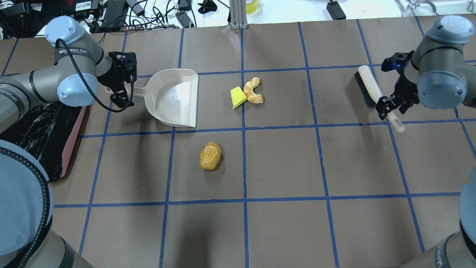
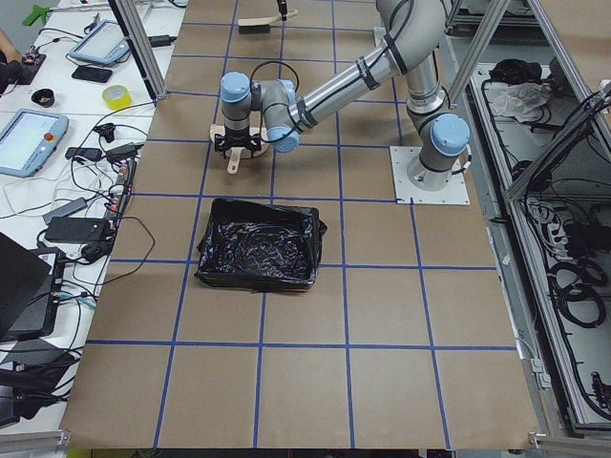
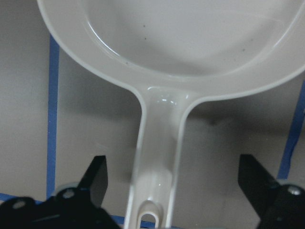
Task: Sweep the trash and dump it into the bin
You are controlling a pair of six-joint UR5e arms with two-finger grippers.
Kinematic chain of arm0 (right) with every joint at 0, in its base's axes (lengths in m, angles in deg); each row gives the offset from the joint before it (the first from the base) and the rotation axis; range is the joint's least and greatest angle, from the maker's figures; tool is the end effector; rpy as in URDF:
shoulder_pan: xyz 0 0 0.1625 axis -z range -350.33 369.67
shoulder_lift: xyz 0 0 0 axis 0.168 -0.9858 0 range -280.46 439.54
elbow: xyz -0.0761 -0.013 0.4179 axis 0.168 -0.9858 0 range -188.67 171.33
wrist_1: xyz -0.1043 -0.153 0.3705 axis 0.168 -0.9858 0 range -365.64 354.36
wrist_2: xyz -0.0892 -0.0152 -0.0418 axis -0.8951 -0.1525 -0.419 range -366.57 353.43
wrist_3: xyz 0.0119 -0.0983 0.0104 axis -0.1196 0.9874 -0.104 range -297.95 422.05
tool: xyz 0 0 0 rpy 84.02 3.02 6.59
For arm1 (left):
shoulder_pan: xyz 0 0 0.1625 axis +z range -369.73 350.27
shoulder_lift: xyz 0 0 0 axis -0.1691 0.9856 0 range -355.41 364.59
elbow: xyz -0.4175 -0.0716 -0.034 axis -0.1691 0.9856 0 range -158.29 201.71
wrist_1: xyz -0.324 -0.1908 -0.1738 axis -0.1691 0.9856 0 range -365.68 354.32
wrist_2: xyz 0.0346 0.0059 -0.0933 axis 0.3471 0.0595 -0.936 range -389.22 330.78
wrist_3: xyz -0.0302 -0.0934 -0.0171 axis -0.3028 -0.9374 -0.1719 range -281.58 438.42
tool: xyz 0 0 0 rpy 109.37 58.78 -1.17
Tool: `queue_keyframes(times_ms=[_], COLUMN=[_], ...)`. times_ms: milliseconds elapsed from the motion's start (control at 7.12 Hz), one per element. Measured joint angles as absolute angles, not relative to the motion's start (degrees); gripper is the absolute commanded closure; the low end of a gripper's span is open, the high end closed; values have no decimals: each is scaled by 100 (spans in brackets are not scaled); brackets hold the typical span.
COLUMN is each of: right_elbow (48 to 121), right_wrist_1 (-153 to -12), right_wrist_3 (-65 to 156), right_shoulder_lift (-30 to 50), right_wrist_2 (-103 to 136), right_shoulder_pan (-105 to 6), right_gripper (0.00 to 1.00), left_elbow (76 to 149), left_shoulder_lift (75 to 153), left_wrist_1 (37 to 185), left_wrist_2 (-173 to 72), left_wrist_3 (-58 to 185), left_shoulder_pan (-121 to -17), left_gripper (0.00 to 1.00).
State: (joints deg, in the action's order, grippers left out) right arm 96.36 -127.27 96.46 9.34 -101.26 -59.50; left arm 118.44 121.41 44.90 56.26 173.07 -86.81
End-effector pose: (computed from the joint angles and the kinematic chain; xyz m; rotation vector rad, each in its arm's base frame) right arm -0.0820 -0.5678 0.2337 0.3691 -3.0700 -0.1353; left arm 0.0029 -0.6436 0.2364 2.0327 2.3400 -0.1925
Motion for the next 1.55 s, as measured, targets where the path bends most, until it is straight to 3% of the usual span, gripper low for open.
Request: queue_keyframes(times_ms=[141,281,422,562,843,984,1546], right_elbow=[9640,9646,9650,9652,9652,9645,9509], right_wrist_1=[-12725,-12722,-12722,-12724,-12712,-12705,-12406], right_wrist_3=[9607,9580,9568,9565,9563,9563,9367], right_shoulder_lift=[942,950,965,976,982,983,885], right_wrist_2=[-10135,-10139,-10140,-10141,-10163,-10189,-10188], right_shoulder_pan=[-5950,-5950,-5950,-5950,-5950,-5951,-5986], right_gripper=[30,32,39,52,88,100,100], left_elbow=[11839,11835,11832,11831,11831,11828,11814], left_shoulder_lift=[12178,12199,12196,12185,12182,12185,12147], left_wrist_1=[4493,4490,4487,4486,4486,4485,4483], left_wrist_2=[5628,5634,5639,5643,5647,5647,5657], left_wrist_3=[17308,17310,17312,17305,17279,17268,17013], left_shoulder_pan=[-8681,-8681,-8681,-8681,-8681,-8681,-8742], left_gripper=[23,54,78,80,98,100,100])
